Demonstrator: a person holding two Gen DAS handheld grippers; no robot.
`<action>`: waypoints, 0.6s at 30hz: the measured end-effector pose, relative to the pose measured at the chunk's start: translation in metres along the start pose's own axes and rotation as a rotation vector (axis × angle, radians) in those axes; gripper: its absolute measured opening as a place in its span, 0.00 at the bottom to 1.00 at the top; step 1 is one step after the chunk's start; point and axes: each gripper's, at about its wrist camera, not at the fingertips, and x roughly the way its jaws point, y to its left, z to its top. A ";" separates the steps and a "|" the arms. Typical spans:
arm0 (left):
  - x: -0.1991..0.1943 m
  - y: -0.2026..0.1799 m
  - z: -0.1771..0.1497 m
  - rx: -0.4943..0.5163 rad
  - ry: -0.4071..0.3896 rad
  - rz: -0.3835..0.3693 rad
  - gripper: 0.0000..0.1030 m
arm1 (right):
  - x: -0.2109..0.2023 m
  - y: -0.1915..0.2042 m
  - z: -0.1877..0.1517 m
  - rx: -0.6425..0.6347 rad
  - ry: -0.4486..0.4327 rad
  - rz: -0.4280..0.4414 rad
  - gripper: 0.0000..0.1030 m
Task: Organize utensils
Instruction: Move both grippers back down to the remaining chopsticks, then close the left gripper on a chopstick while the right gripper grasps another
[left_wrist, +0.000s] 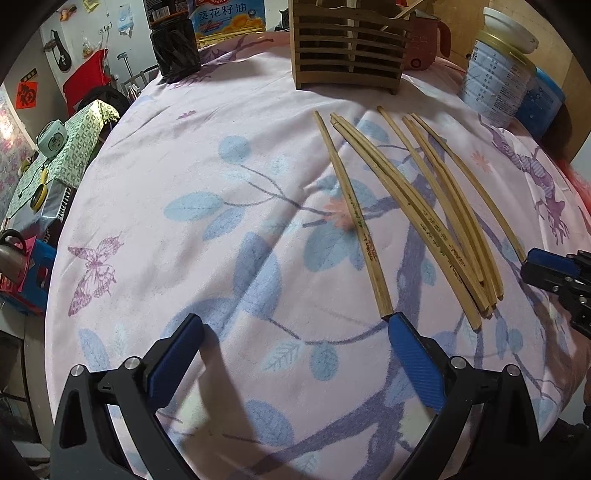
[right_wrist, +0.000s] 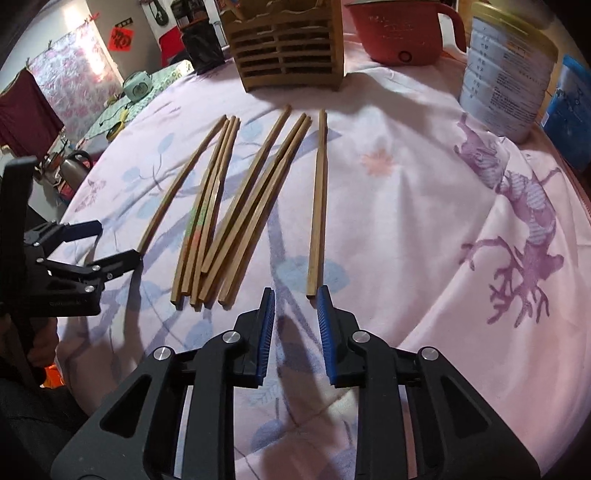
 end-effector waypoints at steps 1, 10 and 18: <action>-0.001 -0.001 0.000 0.000 -0.002 -0.006 0.95 | 0.000 -0.003 0.000 0.010 -0.001 0.002 0.25; -0.010 -0.014 0.003 0.035 -0.044 -0.083 0.56 | 0.006 -0.008 0.004 0.013 -0.013 0.007 0.24; -0.008 -0.034 0.007 0.079 -0.052 -0.164 0.22 | 0.008 -0.007 0.003 -0.011 -0.031 -0.004 0.07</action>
